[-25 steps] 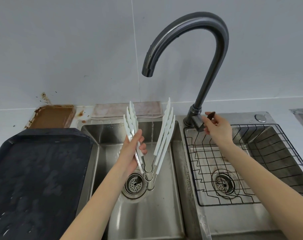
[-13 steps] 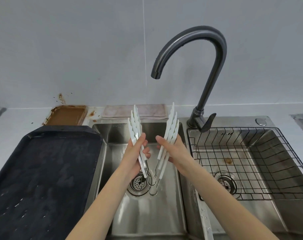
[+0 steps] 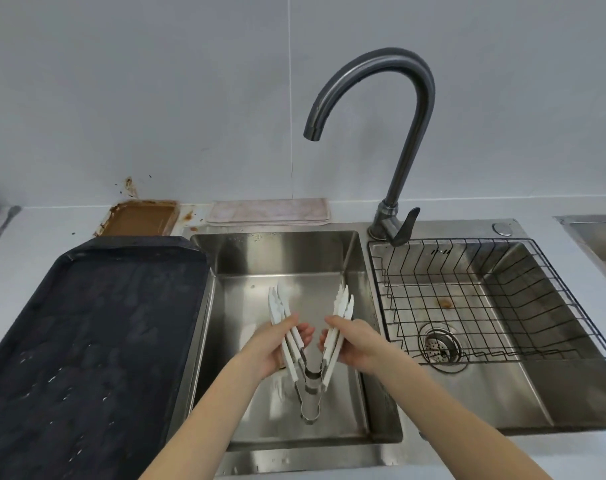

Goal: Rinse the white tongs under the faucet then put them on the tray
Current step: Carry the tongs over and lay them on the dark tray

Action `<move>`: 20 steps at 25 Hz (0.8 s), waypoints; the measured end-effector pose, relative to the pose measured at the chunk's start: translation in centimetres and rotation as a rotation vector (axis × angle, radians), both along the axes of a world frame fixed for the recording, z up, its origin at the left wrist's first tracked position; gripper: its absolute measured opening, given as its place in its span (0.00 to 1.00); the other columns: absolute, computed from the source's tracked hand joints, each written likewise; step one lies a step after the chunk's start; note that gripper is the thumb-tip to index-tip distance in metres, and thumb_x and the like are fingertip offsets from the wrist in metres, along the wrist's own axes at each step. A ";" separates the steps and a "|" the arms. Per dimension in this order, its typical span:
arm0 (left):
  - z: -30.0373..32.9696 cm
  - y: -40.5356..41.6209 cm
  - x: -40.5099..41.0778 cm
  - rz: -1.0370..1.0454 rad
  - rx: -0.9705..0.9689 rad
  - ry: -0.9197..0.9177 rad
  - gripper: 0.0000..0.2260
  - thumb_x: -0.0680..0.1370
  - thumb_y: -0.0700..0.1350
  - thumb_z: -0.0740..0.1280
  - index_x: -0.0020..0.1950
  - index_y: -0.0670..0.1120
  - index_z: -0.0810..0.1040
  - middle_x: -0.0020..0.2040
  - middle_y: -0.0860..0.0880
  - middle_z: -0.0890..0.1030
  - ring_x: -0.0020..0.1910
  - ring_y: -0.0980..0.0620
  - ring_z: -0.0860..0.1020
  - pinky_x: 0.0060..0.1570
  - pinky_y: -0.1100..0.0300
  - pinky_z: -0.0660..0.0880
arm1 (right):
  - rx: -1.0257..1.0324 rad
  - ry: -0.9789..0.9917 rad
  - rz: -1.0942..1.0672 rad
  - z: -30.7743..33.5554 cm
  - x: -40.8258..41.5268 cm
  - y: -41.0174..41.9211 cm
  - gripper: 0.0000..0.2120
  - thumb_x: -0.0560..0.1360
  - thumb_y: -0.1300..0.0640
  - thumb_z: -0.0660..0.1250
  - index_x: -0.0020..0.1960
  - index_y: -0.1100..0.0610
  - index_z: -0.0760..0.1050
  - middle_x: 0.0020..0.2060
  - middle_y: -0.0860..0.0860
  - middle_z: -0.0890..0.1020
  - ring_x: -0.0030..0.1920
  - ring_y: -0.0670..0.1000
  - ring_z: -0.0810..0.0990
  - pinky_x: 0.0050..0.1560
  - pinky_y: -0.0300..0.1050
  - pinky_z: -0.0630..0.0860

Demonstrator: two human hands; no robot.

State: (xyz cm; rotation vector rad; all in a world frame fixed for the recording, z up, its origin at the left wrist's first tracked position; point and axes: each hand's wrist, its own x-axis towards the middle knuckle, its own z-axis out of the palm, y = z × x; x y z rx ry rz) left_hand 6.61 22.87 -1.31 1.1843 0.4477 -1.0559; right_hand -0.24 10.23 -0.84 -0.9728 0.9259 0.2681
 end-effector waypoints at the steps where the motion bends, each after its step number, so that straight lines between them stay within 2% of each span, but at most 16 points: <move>1: 0.0 0.2 -0.1 0.019 -0.038 -0.021 0.06 0.77 0.37 0.63 0.53 0.39 0.74 0.44 0.41 0.81 0.37 0.49 0.84 0.39 0.58 0.81 | -0.078 -0.033 0.014 -0.2 -0.1 0.1 0.04 0.78 0.62 0.60 0.48 0.63 0.70 0.33 0.55 0.75 0.34 0.51 0.76 0.43 0.46 0.78; 3: 0.1 0.4 -0.3 0.048 -0.104 -0.097 0.13 0.77 0.35 0.62 0.60 0.44 0.70 0.48 0.42 0.81 0.50 0.45 0.80 0.55 0.54 0.76 | -0.232 -0.083 0.026 0.0 -0.1 0.4 0.08 0.78 0.62 0.60 0.55 0.63 0.69 0.35 0.54 0.76 0.36 0.50 0.78 0.48 0.48 0.79; 4: 0.2 0.5 -0.2 0.050 -0.109 -0.119 0.14 0.77 0.35 0.62 0.61 0.45 0.69 0.49 0.42 0.80 0.52 0.45 0.79 0.58 0.53 0.74 | -0.260 -0.089 0.025 0.2 0.0 0.5 0.11 0.78 0.61 0.60 0.59 0.63 0.68 0.36 0.54 0.76 0.37 0.50 0.79 0.49 0.49 0.79; 8: 0.6 1.1 0.1 0.020 -0.099 -0.137 0.14 0.77 0.37 0.63 0.62 0.43 0.71 0.48 0.42 0.81 0.48 0.48 0.81 0.49 0.57 0.77 | -0.230 -0.113 0.026 0.5 0.2 0.9 0.11 0.78 0.60 0.61 0.59 0.62 0.68 0.37 0.54 0.76 0.38 0.51 0.79 0.51 0.50 0.79; 11: 0.7 1.8 0.5 0.048 -0.171 -0.112 0.16 0.76 0.34 0.63 0.63 0.45 0.70 0.51 0.42 0.80 0.51 0.47 0.79 0.53 0.55 0.75 | -0.279 -0.141 0.037 0.8 0.5 1.3 0.09 0.78 0.61 0.61 0.57 0.60 0.68 0.38 0.54 0.77 0.39 0.51 0.80 0.55 0.54 0.79; 14: 0.8 2.7 0.9 0.062 -0.162 -0.151 0.15 0.76 0.34 0.63 0.62 0.43 0.70 0.50 0.42 0.80 0.49 0.47 0.80 0.48 0.56 0.77 | -0.269 -0.150 0.054 1.4 1.2 1.9 0.02 0.78 0.61 0.61 0.50 0.60 0.70 0.37 0.54 0.76 0.38 0.51 0.80 0.51 0.51 0.79; 17: 1.5 4.2 1.9 0.048 -0.129 -0.222 0.10 0.76 0.36 0.64 0.56 0.41 0.72 0.47 0.43 0.80 0.47 0.48 0.80 0.40 0.58 0.80 | -0.198 -0.157 0.047 2.1 2.2 2.8 0.06 0.77 0.59 0.63 0.51 0.60 0.71 0.39 0.55 0.77 0.40 0.52 0.80 0.50 0.50 0.78; 20: 2.3 6.4 3.2 0.049 -0.118 -0.281 0.06 0.76 0.37 0.64 0.53 0.43 0.74 0.46 0.44 0.80 0.46 0.50 0.81 0.42 0.58 0.81 | -0.091 -0.175 0.025 3.0 3.8 4.6 0.13 0.76 0.56 0.64 0.57 0.61 0.70 0.41 0.56 0.77 0.41 0.52 0.80 0.48 0.48 0.79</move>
